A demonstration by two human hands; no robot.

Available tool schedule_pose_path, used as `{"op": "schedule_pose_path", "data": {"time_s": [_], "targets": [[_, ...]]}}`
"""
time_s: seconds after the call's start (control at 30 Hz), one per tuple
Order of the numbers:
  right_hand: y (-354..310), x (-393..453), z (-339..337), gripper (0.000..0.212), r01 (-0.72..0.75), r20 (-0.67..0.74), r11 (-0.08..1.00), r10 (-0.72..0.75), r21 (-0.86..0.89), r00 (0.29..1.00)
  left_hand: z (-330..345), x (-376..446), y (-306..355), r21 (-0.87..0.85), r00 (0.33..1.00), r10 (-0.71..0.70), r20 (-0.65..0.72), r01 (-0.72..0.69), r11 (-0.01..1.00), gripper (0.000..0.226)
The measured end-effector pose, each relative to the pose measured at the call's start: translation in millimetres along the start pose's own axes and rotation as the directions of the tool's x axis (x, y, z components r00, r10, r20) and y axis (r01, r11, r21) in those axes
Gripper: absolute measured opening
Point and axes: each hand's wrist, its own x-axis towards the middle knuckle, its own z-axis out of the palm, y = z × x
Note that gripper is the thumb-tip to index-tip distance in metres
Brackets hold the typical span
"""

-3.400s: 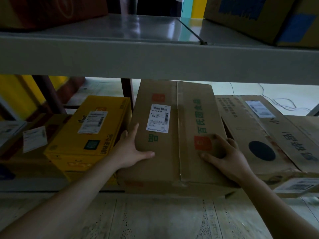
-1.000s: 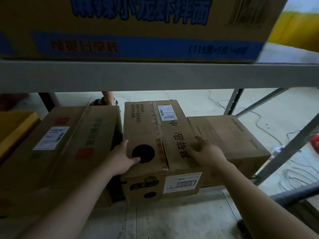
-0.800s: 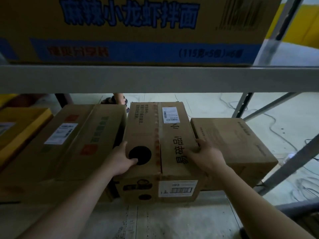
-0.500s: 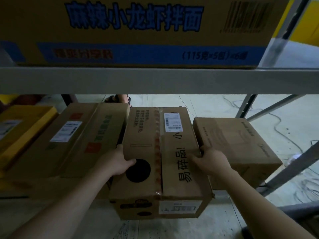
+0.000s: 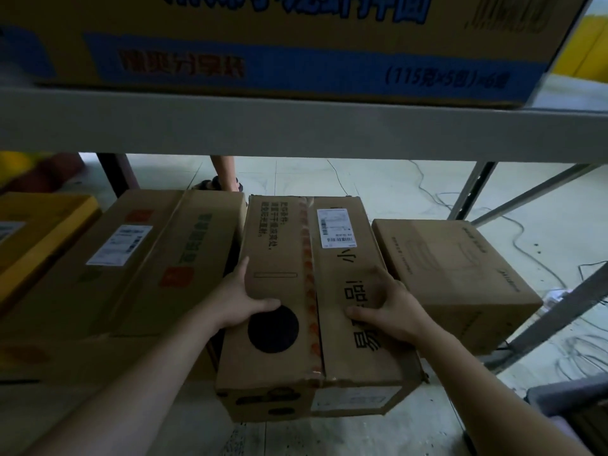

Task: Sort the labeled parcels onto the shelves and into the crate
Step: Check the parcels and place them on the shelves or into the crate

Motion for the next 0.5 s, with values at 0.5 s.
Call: {"op": "schedule_pose_path", "data": {"time_s": [0.5], "targets": [[-16, -81, -13, 0.116, 0.153, -0.150, 0.987, -0.157, -0.041, 0.976, -13, -74, 7, 0.240, 0.971, 0.217, -0.098, -0.188, 0.952, 0.127]]}}
